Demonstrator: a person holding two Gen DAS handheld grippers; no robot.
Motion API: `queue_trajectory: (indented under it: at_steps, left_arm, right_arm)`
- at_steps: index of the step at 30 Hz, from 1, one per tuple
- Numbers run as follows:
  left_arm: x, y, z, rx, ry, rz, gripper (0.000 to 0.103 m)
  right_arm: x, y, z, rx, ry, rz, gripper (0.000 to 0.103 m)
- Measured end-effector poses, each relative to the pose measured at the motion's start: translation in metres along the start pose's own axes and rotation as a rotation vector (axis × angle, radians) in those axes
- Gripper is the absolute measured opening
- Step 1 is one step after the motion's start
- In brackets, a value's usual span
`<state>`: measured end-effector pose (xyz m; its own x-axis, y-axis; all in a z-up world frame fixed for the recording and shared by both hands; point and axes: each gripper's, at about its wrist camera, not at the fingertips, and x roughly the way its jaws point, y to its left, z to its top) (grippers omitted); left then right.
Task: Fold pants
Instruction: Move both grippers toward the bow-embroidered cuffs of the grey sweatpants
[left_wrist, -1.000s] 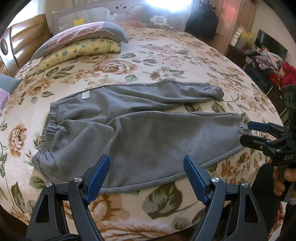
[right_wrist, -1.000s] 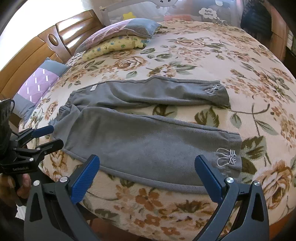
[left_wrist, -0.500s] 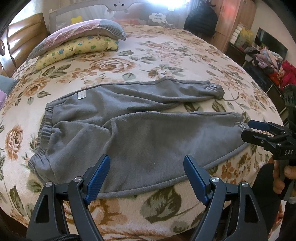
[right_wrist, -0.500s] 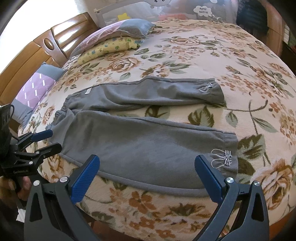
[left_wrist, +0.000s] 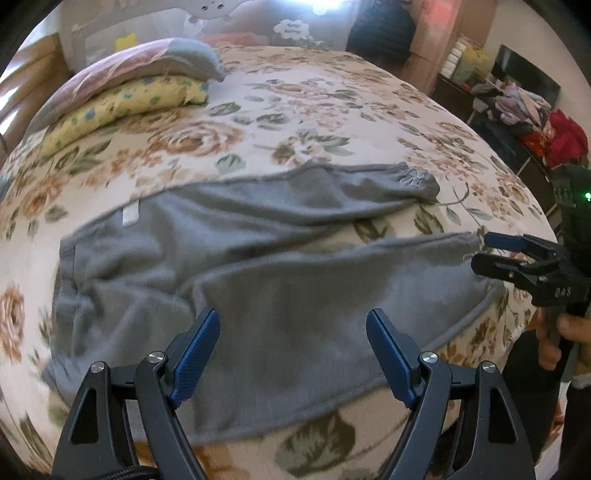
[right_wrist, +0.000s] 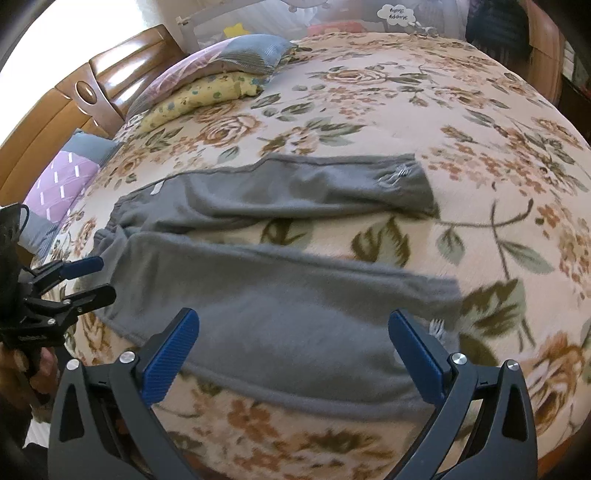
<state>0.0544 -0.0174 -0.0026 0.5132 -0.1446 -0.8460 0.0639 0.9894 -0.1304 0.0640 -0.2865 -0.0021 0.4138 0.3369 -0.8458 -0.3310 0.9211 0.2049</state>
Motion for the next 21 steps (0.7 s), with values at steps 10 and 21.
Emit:
queue_trajectory:
  at_steps: [10, 21]
  left_arm:
    - [0.04, -0.001, 0.06, 0.105, 0.019, -0.026, 0.082]
    - [0.107, -0.01, 0.117, 0.293, 0.092, -0.094, 0.082]
  right_arm:
    - [0.011, -0.049, 0.055, 0.059, -0.036, -0.005, 0.103]
    - [0.051, -0.087, 0.105, 0.065, 0.001, -0.031, 0.101]
